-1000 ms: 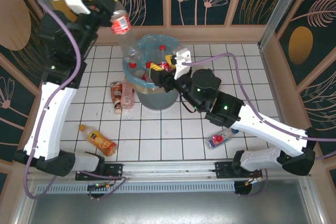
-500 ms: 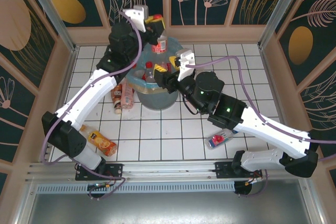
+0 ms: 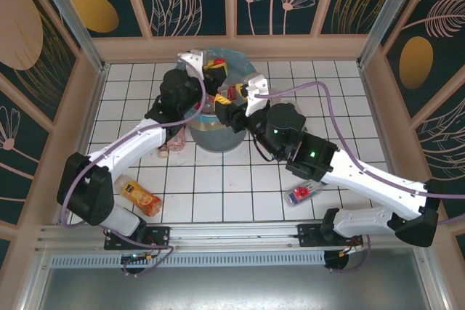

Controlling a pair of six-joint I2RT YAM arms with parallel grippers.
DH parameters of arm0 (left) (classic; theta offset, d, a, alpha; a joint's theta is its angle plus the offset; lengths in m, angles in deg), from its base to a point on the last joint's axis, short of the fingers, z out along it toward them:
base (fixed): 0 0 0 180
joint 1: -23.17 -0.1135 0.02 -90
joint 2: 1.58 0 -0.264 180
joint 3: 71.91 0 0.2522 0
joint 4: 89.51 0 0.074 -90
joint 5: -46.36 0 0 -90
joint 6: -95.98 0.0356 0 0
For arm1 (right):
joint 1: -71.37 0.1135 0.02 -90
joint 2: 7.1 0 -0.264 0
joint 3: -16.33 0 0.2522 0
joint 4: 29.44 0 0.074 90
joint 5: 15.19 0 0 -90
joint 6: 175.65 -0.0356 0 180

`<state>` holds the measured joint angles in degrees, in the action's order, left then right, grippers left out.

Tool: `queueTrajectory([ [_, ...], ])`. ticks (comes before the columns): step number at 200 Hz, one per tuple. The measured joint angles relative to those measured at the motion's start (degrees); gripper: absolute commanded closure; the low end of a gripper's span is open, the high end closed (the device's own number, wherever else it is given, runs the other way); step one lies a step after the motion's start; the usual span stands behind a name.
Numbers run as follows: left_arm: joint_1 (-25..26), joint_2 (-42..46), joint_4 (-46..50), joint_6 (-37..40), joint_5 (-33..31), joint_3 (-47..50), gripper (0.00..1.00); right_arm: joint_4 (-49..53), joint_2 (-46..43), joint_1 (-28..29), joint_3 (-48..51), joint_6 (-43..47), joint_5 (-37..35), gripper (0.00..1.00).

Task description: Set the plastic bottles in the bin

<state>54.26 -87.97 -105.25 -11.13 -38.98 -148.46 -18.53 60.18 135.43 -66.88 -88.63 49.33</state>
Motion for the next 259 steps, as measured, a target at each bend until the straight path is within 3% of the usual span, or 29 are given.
queueTrajectory([
  [24,0.0,2.1,-3.7,0.4,0.4,3.5,1.00,0.0,0.0,0.0,0.1,-0.3,0.0,0.39],
  [48,0.0,3.3,-4.4,1.0,0.9,4.5,0.86,0.0,0.0,-0.2,0.1,-0.3,0.0,0.38],
  [73,0.0,4.6,-4.3,1.7,2.0,4.6,0.83,0.0,0.0,-0.3,0.1,-0.3,0.0,0.39],
  [100,0.0,5.4,-3.7,1.9,3.6,4.6,0.67,0.0,0.0,-0.3,0.1,-0.3,0.0,0.38],
  [178,0.0,7.3,-2.7,1.9,4.3,7.3,0.68,0.0,0.0,-0.6,0.6,-0.3,0.0,0.38],
  [189,0.0,8.0,-2.7,1.9,4.3,8.1,0.65,0.0,0.0,-0.7,0.6,-0.3,0.0,0.38],
  [209,0.0,8.8,-1.8,2.4,4.3,8.5,0.52,0.0,0.0,-0.7,0.6,-0.3,0.0,0.38],
  [259,0.0,12.2,3.9,2.8,2.2,8.6,0.46,0.0,0.4,-1.1,0.6,-0.3,0.0,0.38],
])
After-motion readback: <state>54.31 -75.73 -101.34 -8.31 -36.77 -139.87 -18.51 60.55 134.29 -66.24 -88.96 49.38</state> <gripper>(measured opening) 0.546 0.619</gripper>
